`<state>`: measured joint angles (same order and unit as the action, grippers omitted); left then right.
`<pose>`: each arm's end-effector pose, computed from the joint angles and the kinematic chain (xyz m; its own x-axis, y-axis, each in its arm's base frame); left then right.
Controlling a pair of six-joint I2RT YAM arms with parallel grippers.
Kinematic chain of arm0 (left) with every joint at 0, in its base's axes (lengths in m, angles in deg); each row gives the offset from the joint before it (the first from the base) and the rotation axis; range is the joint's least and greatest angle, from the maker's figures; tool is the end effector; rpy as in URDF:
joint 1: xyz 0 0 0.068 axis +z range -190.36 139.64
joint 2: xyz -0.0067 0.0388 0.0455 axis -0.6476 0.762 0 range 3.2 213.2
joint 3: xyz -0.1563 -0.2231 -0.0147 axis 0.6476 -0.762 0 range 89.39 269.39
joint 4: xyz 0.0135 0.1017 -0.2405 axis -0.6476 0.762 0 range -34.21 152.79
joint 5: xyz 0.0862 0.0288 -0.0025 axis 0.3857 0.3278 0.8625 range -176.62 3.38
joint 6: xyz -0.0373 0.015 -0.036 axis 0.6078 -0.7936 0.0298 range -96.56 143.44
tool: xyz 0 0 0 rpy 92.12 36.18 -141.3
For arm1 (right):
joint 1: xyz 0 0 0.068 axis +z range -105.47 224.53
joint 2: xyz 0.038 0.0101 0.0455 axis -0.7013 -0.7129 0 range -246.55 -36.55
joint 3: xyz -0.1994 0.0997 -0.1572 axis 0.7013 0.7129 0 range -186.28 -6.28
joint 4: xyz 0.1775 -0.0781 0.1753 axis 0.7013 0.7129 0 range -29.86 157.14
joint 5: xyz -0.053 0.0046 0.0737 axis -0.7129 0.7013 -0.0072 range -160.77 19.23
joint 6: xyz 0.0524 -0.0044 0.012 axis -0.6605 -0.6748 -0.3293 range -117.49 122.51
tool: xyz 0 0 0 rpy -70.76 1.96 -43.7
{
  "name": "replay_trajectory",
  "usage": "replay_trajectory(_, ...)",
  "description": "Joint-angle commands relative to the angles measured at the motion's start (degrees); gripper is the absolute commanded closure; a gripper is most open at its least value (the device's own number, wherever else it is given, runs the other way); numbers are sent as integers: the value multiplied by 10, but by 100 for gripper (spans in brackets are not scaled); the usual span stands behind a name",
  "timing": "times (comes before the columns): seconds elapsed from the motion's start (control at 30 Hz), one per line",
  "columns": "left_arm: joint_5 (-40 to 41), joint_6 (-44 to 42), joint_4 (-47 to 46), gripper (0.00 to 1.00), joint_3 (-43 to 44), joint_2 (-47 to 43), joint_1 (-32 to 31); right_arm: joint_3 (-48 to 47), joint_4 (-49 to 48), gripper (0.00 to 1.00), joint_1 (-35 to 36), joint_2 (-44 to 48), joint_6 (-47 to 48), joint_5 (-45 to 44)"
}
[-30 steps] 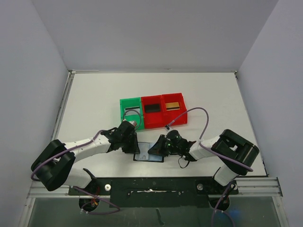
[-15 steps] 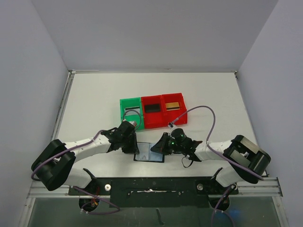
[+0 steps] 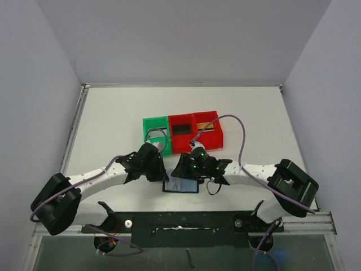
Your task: Take the credit cards out of the card holder
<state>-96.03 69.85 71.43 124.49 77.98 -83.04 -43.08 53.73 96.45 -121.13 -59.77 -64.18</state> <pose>0.1723 -0.1668 0.1682 -0.9508 -0.0953 -0.2948 0.0703 0.8604 -0.5048 0.1733 0.2278 0.1629 -0.9288 0.2404 -0.2819 -0.0275 0.7140 0.6996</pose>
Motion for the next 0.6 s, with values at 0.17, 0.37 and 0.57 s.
replay_trajectory(0.17, -28, 24, -48, 93, 0, -48, 0, -41, 101, 44, 20, 18, 18, -105)
replay_trajectory(0.37, 13, 19, 5, 87, 10, -52, 1, -48, 125, 39, 25, 21, 18, -118)
replay_trajectory(0.57, 92, 28, 75, 76, 1, -113, 31, -108, 193, 38, 57, -4, 32, -176)
